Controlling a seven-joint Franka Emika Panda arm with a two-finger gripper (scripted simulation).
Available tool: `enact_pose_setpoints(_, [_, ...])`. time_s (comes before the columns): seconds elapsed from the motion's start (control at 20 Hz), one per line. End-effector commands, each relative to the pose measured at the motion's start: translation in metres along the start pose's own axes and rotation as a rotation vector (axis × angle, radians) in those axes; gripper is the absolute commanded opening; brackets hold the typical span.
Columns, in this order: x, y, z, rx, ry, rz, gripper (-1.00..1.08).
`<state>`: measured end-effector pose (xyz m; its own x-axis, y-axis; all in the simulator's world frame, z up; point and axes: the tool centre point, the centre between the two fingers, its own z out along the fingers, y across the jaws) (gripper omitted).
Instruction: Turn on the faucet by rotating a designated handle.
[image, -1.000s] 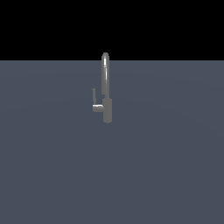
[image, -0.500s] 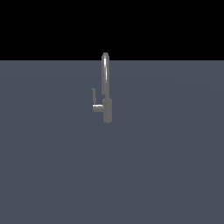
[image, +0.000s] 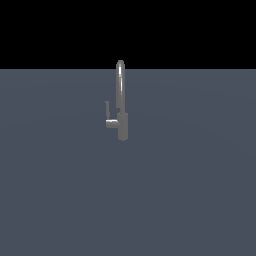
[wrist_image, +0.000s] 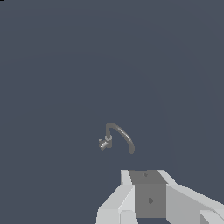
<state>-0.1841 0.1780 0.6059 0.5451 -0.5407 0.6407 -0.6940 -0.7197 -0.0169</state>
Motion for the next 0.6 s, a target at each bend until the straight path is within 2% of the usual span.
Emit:
enact_pose_setpoints(0.0, [-0.004,-0.02,0.009,-0.023,0.032,0.042,-1.0])
enact_pose_setpoints(0.25, [-0.012,-0.059,0.038,-0.074,0.085,0.115,-1.0])
enact_pose_setpoints(0.55, [-0.022,-0.102,0.093,-0.142,0.131,0.197,-1.0])
